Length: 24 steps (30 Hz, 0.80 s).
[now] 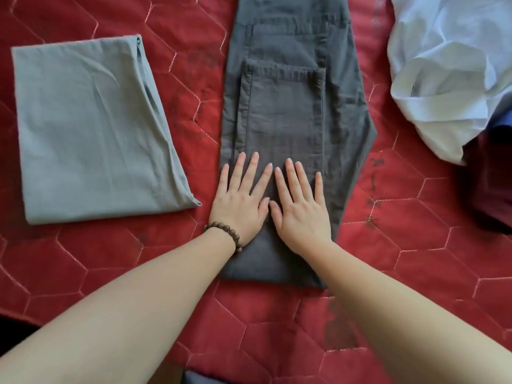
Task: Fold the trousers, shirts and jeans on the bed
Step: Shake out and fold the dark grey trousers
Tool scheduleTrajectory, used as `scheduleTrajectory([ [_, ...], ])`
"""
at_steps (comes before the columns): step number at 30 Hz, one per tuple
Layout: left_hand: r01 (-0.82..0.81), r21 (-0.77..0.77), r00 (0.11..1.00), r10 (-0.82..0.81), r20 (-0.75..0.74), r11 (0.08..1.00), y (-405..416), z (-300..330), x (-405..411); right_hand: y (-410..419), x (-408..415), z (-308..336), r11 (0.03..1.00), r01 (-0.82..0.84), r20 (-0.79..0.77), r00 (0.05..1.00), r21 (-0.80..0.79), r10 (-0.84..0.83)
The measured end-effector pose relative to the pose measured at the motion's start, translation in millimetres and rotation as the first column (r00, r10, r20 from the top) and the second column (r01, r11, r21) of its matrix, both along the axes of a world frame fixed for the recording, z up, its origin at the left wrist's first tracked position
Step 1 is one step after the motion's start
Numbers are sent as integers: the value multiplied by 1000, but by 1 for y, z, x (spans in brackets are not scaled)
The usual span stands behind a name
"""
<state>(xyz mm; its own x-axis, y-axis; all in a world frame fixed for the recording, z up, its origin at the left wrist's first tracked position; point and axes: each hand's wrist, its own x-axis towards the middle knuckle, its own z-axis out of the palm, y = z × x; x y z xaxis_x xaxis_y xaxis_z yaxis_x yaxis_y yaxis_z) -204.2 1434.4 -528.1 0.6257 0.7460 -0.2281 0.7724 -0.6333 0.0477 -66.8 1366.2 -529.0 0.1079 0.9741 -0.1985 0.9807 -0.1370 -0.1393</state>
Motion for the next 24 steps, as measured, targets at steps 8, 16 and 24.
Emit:
scheduleTrajectory([
  [8, -79, -69, 995, 82, 51, 994, -72, 2, -35, -85, 4, 1, 997, -67, 5, 998, -27, 68],
  [16, -115, -154, 986, 131, 104, 981, -94, 24, -19, -97, 41, 19, 976, -217, -23, 976, -19, 217],
  [24, -24, 42, 997, 27, -77, 999, 20, 35, -20, -39, 160, 41, 978, -201, 183, 961, -60, 209],
])
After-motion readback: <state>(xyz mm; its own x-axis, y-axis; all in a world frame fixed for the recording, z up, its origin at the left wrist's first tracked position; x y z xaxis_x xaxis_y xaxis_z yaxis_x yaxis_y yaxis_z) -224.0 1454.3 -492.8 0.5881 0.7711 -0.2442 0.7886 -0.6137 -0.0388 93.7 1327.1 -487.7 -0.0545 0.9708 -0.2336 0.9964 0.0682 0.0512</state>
